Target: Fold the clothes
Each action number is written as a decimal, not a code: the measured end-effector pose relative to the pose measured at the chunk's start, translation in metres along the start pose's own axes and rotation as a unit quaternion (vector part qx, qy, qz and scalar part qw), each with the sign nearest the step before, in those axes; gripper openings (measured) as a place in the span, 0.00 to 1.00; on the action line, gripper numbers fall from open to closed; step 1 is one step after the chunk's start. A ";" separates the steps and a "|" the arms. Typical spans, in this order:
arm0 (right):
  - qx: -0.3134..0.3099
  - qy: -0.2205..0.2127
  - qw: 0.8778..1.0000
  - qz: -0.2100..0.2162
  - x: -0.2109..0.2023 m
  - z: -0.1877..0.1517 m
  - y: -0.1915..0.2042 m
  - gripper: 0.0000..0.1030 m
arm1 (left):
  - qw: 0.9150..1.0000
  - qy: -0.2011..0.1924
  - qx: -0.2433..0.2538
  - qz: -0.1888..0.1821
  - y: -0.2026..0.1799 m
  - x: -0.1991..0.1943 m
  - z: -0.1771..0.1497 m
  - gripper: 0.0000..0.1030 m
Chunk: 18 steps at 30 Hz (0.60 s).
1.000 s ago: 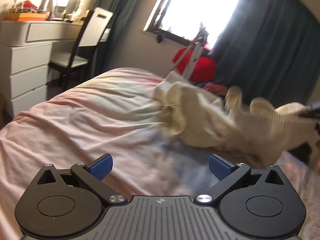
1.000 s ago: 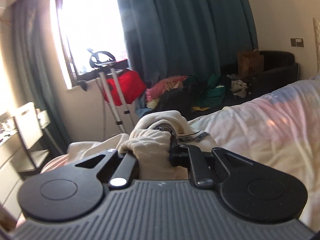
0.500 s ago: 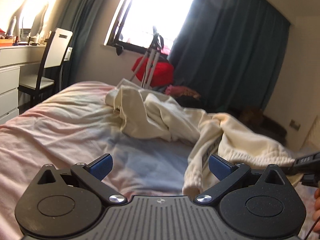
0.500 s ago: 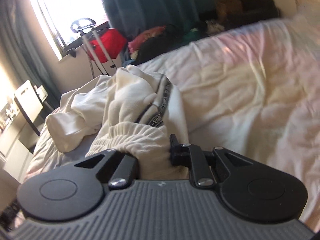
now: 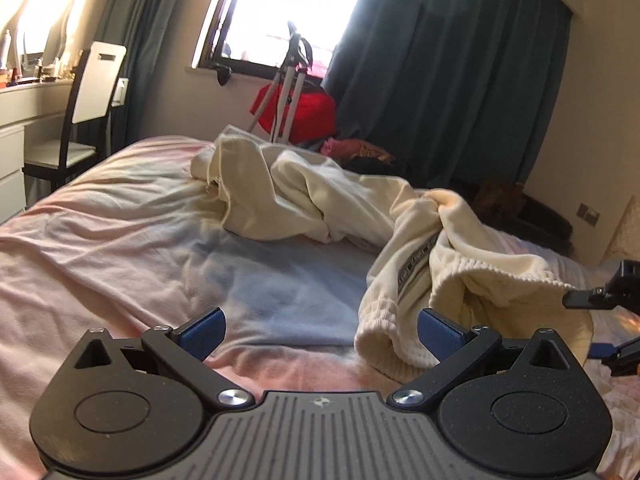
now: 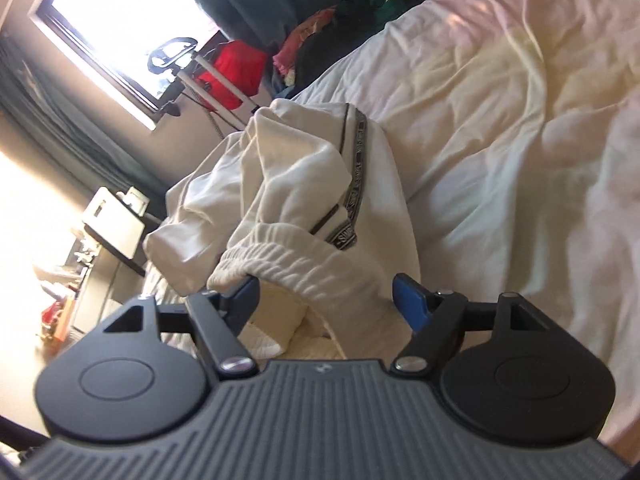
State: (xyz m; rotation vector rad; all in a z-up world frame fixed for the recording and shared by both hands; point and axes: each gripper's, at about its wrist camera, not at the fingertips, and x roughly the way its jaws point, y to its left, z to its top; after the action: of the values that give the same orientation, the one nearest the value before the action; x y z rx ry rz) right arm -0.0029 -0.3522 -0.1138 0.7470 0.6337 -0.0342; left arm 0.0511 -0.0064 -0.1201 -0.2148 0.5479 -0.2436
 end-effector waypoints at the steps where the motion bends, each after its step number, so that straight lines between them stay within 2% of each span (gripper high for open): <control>1: -0.002 -0.009 1.000 -0.007 -0.002 0.000 0.001 0.74 | 1.000 0.004 0.000 -0.002 0.000 0.003 -0.001 1.00; 8: 0.047 -0.108 0.993 -0.026 -0.028 0.009 -0.011 0.74 | 0.996 0.030 -0.058 -0.061 0.000 0.050 0.004 0.99; 12: 0.084 -0.107 0.989 -0.063 -0.013 0.011 -0.028 0.74 | 0.989 0.045 -0.101 -0.096 -0.002 0.081 0.008 0.99; 14: 0.094 -0.089 0.989 -0.072 0.000 0.010 -0.033 0.74 | 0.989 0.044 -0.106 -0.095 -0.001 0.084 0.011 0.93; 17: 0.095 -0.068 0.990 -0.074 0.017 0.010 -0.035 0.74 | 0.989 0.039 -0.109 -0.091 0.000 0.085 0.017 0.67; 18: 0.093 -0.064 0.991 -0.072 0.021 0.010 -0.035 0.74 | 0.989 0.037 -0.110 -0.089 0.000 0.086 0.019 0.51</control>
State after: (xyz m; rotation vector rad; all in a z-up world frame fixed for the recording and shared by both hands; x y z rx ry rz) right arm 0.0107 -0.3804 -0.1417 0.8706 0.5665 -0.2758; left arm 0.1318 -0.0283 -0.1463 -0.4717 0.6300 -0.3668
